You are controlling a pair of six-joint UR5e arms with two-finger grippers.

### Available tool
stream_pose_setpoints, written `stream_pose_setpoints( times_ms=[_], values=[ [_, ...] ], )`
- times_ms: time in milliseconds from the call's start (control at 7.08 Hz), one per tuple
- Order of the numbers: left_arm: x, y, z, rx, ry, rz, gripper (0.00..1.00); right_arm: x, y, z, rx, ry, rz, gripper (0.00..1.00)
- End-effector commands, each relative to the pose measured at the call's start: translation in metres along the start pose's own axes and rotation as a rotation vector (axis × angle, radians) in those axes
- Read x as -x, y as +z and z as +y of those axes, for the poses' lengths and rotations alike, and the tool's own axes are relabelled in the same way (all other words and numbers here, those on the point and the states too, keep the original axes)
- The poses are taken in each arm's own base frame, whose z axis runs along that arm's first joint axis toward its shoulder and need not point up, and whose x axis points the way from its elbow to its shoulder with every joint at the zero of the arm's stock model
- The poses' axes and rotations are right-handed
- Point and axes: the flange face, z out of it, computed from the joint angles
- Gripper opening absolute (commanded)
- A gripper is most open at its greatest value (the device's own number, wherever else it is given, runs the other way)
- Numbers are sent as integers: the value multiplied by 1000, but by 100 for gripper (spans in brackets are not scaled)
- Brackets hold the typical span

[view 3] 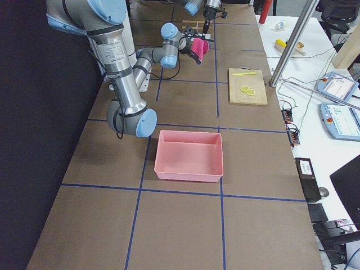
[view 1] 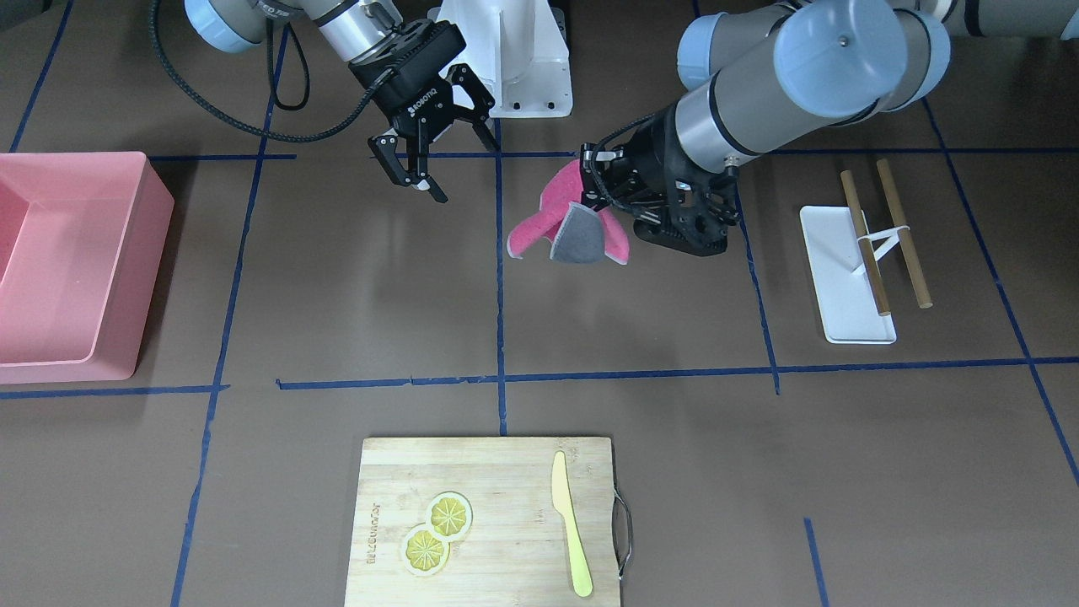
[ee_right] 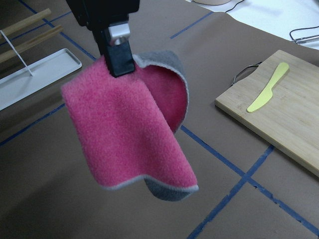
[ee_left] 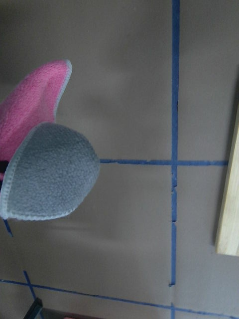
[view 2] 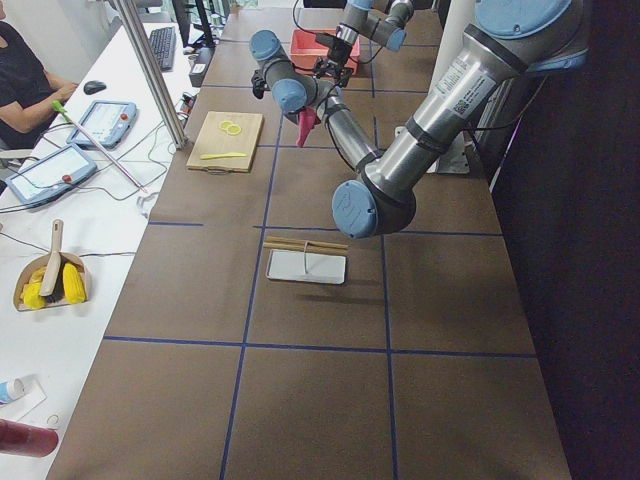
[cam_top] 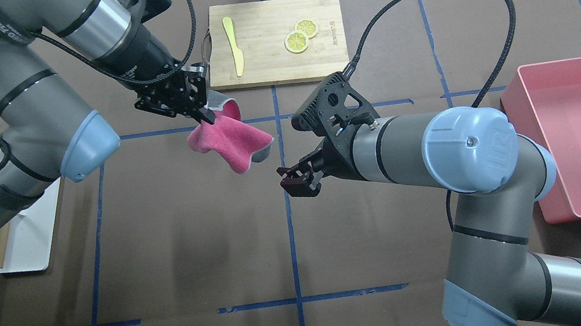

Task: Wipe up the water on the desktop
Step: 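Bring the cloth toward the right gripper and grasp it with the right gripper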

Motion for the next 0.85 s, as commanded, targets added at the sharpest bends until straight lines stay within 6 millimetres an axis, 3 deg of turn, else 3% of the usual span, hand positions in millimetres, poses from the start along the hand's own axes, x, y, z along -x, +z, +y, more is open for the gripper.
stream_pose_setpoints(
  times_ms=[0,707],
  values=[
    [-21,21,15,31,56,25,0,8,4,-2,1,-3,-11,99],
    [-45,32,30,51,116,55,0,20,18,-2,9,-6,-23,99]
  ],
)
